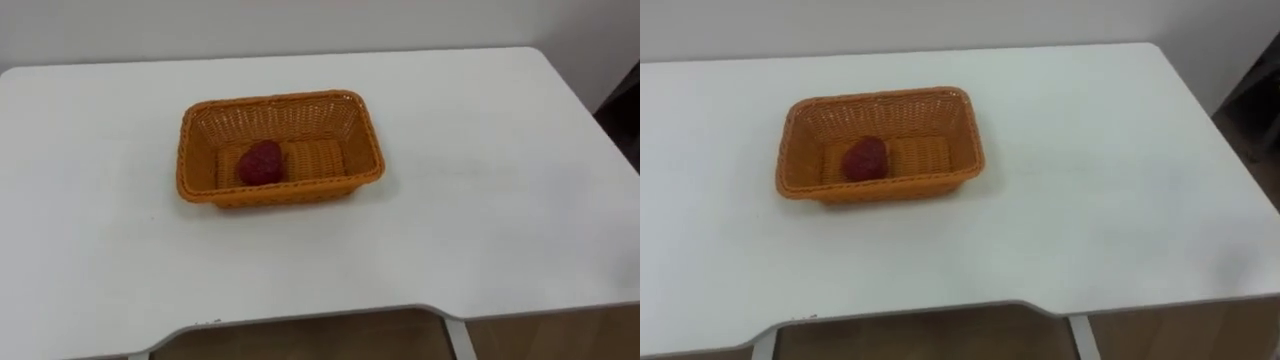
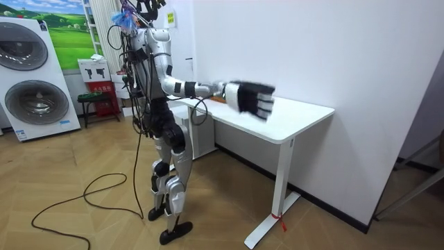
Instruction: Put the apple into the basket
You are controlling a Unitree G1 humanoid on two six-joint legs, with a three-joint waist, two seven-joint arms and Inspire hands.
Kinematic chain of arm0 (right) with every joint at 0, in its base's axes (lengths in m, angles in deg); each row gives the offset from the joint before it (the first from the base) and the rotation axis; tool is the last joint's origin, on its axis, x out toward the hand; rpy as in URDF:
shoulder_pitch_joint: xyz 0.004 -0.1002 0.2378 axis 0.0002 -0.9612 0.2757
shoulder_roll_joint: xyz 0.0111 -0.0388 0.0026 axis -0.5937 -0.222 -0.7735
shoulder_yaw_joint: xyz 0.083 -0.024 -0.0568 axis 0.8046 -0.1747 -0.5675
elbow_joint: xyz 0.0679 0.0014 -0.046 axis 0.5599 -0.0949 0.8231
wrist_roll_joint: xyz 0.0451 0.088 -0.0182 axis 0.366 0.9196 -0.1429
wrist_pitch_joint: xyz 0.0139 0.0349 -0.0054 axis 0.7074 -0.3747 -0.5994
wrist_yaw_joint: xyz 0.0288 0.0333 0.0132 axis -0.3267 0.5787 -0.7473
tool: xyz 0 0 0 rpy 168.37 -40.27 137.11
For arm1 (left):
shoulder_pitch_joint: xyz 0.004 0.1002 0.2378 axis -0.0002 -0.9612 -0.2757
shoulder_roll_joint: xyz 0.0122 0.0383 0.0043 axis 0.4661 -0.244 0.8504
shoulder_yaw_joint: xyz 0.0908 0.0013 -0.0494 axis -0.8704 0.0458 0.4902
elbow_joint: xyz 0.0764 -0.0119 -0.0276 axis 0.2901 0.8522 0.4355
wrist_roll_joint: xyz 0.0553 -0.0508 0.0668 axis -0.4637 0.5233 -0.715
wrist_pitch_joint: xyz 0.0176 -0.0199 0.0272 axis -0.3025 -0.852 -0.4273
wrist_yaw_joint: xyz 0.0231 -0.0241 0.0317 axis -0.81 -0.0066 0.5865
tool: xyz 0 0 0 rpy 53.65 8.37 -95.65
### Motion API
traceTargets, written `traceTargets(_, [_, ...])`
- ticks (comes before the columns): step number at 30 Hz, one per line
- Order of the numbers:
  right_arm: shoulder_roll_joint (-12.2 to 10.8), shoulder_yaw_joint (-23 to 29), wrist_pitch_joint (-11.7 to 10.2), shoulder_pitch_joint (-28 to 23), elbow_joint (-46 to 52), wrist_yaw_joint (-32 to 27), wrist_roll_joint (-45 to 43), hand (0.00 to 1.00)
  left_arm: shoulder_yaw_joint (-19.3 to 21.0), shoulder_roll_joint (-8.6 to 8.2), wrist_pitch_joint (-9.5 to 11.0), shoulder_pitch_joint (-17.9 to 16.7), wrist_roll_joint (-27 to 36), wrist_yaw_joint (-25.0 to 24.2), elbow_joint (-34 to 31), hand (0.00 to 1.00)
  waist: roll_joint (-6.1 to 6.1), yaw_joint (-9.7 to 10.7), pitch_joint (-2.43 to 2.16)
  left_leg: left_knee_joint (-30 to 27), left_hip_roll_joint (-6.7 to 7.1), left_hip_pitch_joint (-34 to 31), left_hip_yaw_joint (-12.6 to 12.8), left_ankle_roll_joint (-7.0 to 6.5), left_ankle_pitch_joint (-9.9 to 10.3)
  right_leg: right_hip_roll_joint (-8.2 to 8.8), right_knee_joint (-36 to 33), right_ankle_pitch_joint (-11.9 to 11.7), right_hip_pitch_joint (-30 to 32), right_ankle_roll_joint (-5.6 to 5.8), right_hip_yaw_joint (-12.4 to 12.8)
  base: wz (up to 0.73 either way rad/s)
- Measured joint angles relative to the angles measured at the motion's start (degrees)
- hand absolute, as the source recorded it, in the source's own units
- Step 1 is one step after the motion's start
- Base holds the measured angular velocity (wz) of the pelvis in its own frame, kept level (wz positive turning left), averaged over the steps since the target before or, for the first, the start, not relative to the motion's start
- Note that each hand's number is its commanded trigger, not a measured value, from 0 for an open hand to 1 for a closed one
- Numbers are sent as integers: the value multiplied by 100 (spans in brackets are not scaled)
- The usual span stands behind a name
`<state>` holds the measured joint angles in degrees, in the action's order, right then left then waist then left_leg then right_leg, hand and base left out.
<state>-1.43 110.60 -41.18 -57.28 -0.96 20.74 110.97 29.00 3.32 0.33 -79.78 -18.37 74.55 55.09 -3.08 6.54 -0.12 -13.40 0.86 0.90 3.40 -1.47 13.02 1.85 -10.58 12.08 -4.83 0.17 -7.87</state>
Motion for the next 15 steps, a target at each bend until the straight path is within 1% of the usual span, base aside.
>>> traceTargets(2, [-1,3,131,-35,-379,-23,224,0,-1,0,-54,35,-3,0,-154,0,19,16,-7,0,-1,-29,14,-3,-2,-1,-2,0,34,0,19,-3])
traceTargets(3, [0,-9,191,-48,-660,16,320,0,-4,-1,-126,43,3,0,-266,0,69,19,-42,-1,-7,-43,33,-4,-3,-7,-11,0,67,0,71,-10])
traceTargets(4, [3,-17,212,-70,-1057,153,439,0,30,-2,-158,44,-15,1,-325,0,68,-25,-51,1,-11,-32,59,-4,-3,-10,-17,-1,69,-1,99,-11])
traceTargets(5, [5,-32,232,-77,-1330,250,465,0,59,-5,-178,44,-27,1,-344,0,91,-26,-67,-1,-12,-30,60,-4,-3,-11,-14,-2,57,-2,85,0])
traceTargets(6, [10,-137,273,-148,-1970,471,530,0,75,-5,-239,45,-57,-4,-418,0,85,-24,-69,3,-11,-22,36,-4,-3,-8,-10,-2,33,-2,50,13])
traceTargets(7, [-12,-347,397,-241,-2581,725,725,0,75,-9,-257,47,-63,-7,-457,0,89,-51,-63,16,-11,3,15,-3,-3,-7,2,-2,2,-2,27,14])
traceTargets(8, [-46,-468,468,-298,-2877,865,801,0,80,-21,-267,46,-62,-10,-454,0,68,-58,-49,25,-11,25,13,-3,-3,-6,2,-2,-12,-2,4,9])
traceTargets(10, [-276,-883,760,-479,-3986,1445,876,0,146,-116,-310,35,-63,-64,-428,0,101,-113,-44,33,-2,98,-58,-3,-3,0,1,0,-109,-1,-15,13])
traceTargets(11, [-352,-932,836,-504,-4218,1607,892,0,148,-125,-306,35,-63,-81,-418,0,114,-136,-40,34,-1,107,-63,-3,-3,0,3,0,-120,0,-14,7])
traceTargets(12, [-462,-1099,945,-525,-4691,1916,935,0,150,-127,-308,35,-58,-101,-400,0,126,-210,-33,36,-4,125,-53,-3,-3,-1,6,1,-124,0,-11,-6])
traceTargets(13, [-561,-1225,1081,-544,-5023,2215,946,0,164,-135,-311,17,-56,-115,-393,0,131,-240,-30,34,-6,128,-46,-3,-3,-1,7,3,-121,1,-7,-9])
traceTargets(14, [-604,-1272,1122,-550,-5133,2345,925,0,181,-145,-311,9,-70,-121,-387,0,137,-260,-25,34,-6,131,-40,-3,-2,-2,5,3,-117,1,6,-13])
traceTargets(15, [-651,-1398,1162,-575,-5300,2575,807,0,185,-162,-314,8,-88,-125,-366,0,147,-315,-19,22,-6,134,-22,-4,0,-6,6,4,-111,1,79,-14])
